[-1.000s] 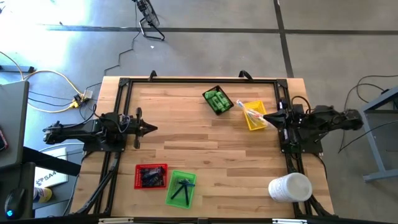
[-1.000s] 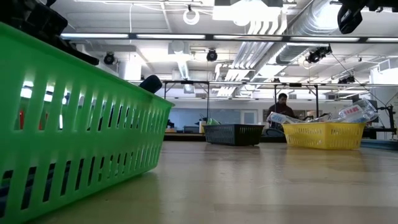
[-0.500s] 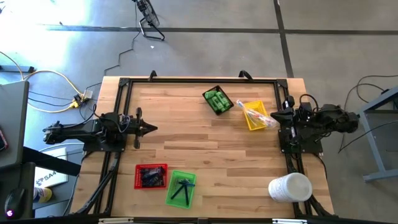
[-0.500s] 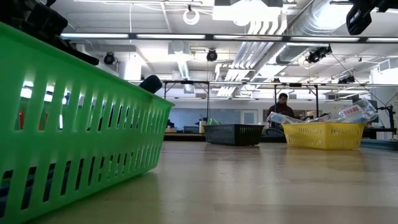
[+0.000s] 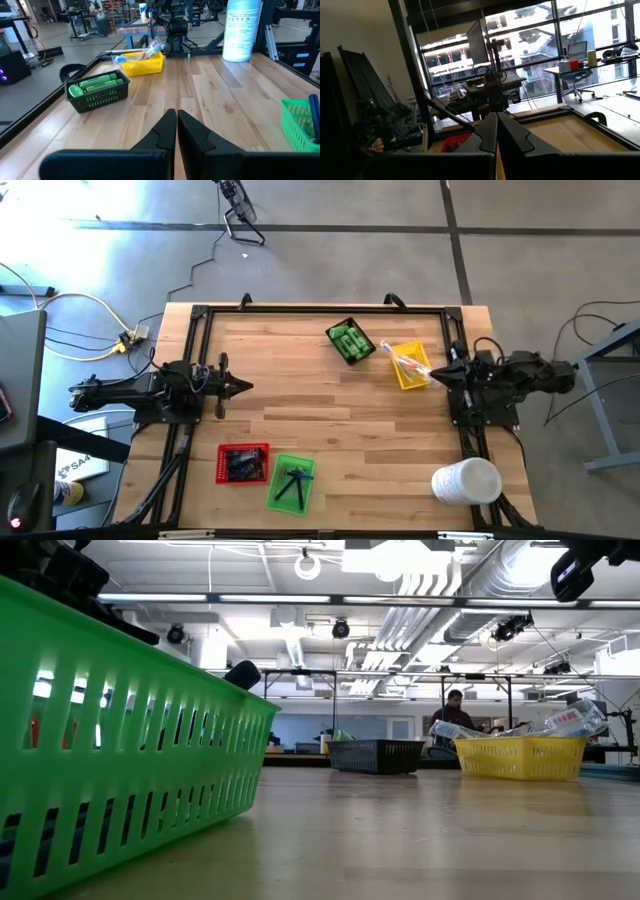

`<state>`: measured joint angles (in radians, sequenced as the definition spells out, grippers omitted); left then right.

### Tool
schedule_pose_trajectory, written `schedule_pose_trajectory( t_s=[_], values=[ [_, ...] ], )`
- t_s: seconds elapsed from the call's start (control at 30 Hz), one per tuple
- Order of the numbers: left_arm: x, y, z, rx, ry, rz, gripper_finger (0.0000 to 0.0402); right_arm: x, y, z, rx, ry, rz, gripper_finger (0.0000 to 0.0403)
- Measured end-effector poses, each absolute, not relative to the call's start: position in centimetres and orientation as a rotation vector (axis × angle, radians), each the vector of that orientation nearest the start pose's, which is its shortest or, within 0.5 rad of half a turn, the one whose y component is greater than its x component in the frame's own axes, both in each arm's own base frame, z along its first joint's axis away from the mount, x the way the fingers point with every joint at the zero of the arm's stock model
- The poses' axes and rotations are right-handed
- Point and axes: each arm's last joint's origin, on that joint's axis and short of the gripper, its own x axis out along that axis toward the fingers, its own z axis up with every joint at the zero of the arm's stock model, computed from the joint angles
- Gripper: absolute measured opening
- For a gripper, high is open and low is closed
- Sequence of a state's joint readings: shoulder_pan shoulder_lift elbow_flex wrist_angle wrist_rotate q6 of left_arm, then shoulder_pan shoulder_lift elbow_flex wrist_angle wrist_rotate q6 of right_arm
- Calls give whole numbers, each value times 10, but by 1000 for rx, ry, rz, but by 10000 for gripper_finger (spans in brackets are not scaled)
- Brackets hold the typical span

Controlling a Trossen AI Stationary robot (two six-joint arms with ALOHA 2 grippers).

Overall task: Pick & Place Travel size toiletries
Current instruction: Return to Home Position

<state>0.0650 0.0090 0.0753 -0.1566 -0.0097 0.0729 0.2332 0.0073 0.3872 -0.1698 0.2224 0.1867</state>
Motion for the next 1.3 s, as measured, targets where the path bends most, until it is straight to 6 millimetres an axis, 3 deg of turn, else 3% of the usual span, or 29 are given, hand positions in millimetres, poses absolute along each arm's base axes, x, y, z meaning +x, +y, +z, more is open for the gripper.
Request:
schedule_pose_trajectory(
  t_s=[0.4,0.97,1.3],
  values=[
    [93,6,173,70,93,72,12,78,12,229,244,-163,24,4],
    [93,6,174,71,88,73,12,92,16,185,189,-52,31,4],
    [93,6,174,71,88,73,12,93,16,179,314,2,28,4]
  ],
)
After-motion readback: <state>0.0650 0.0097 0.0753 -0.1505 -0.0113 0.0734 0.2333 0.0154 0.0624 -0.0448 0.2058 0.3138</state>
